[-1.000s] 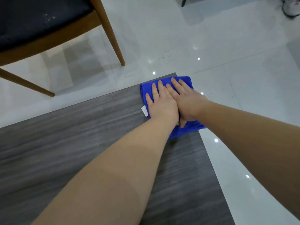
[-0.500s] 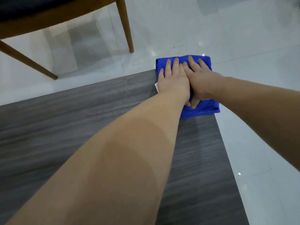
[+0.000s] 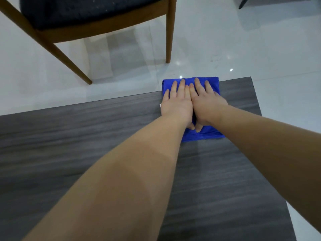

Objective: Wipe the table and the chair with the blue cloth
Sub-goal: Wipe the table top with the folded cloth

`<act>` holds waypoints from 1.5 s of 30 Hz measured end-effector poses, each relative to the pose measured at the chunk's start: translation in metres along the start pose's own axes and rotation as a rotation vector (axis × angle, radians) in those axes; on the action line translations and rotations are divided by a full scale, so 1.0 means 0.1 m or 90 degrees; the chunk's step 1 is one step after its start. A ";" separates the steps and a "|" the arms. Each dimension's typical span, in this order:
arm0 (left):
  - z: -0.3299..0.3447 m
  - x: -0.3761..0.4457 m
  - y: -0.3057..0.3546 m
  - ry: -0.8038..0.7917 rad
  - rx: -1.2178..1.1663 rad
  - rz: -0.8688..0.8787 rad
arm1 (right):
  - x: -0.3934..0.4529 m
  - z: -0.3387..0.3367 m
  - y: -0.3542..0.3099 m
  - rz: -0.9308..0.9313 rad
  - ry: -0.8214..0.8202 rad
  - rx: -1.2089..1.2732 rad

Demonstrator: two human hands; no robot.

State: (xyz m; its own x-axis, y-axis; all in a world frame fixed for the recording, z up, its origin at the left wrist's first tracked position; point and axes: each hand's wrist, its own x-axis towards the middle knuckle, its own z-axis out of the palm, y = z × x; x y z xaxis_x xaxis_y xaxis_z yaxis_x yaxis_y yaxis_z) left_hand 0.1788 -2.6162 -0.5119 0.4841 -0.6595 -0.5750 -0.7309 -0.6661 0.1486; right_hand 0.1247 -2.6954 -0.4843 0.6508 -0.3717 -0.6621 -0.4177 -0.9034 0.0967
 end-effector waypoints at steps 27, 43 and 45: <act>0.08 -0.52 -1.29 -0.021 0.022 -0.050 | 0.06 -0.11 -1.39 -0.016 0.009 0.054; 0.06 -0.52 -1.27 -0.034 0.026 -0.052 | 0.05 -0.10 -1.37 -0.019 0.017 0.079; 0.06 -0.52 -1.27 -0.031 0.024 -0.052 | 0.06 -0.10 -1.37 -0.018 0.018 0.074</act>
State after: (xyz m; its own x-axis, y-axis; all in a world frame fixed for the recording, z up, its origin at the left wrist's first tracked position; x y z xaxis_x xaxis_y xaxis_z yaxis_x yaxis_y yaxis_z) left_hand 0.2432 -2.4949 -0.5058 0.5196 -0.5858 -0.6220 -0.7085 -0.7023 0.0695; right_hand 0.1918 -2.5761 -0.4941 0.6808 -0.3537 -0.6414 -0.4687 -0.8833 -0.0103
